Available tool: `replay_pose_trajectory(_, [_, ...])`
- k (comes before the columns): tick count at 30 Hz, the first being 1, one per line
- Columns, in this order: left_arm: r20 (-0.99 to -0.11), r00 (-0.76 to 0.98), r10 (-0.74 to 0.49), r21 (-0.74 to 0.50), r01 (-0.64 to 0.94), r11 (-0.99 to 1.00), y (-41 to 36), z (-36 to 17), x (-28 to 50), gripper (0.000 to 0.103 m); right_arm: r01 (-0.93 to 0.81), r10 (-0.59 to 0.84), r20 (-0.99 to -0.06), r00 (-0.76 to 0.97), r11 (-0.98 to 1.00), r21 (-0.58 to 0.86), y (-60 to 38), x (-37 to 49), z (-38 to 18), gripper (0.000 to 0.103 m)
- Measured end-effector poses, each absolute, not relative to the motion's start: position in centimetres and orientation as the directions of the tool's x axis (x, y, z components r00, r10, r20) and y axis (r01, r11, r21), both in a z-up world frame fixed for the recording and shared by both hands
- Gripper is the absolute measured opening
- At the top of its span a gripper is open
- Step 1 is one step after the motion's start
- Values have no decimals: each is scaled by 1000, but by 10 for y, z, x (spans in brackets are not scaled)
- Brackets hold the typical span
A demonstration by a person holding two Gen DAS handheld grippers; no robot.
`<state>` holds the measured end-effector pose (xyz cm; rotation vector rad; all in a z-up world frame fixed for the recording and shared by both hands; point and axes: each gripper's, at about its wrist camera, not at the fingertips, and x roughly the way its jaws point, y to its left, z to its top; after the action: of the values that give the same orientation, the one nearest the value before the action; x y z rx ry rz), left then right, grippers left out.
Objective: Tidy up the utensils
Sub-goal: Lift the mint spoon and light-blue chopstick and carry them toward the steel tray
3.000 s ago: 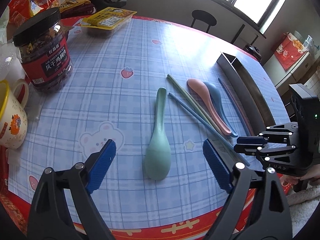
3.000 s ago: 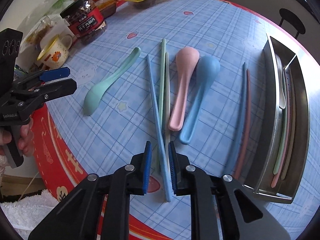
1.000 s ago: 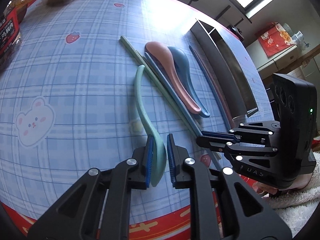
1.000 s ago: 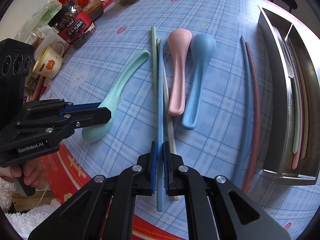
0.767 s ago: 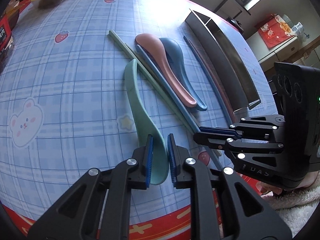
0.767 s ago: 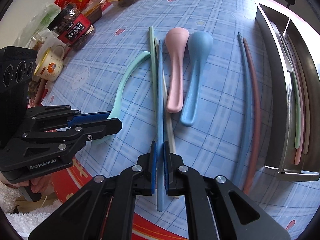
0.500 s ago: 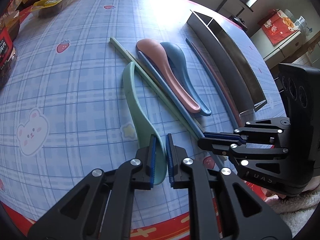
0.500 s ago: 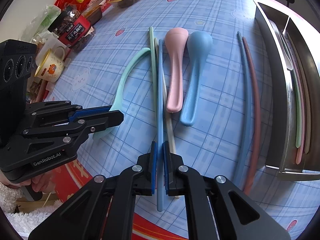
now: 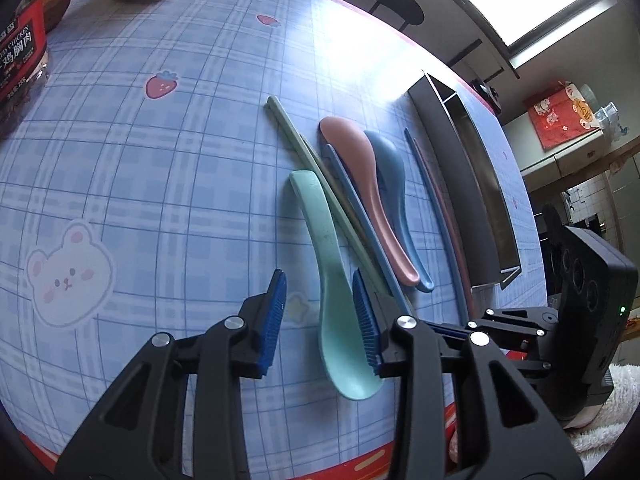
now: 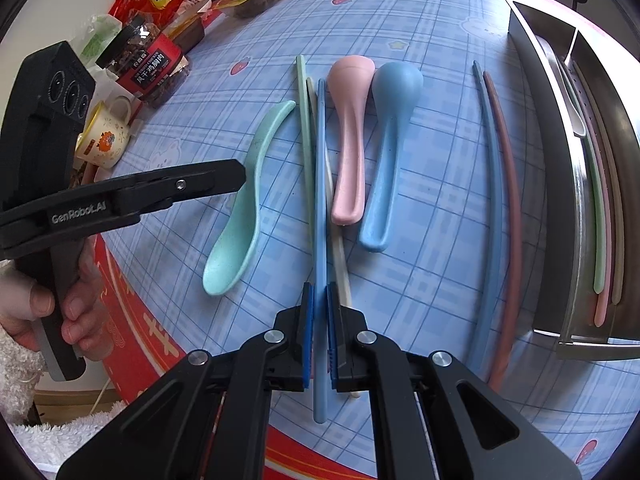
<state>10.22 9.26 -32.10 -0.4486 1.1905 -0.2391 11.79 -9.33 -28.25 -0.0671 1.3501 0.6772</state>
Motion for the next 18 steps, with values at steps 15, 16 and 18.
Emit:
replay_pose_trajectory(15, [-830,364,-424,-465,-31,885,76,-333,99,17,-474,428,-902,61,807,352,-97,117,-283,7])
replay_pose_trajectory(16, [-829,366,-423,-467,-37,883,77,-333,94,17,-474,429,-901,61,807,352,-98,117,-283,7])
replay_pose_trajectory(18, [-826,370,-426,-475,-49,879,78,-335,86,16,-474,428,-902,65,808,349,-98,116,-283,7])
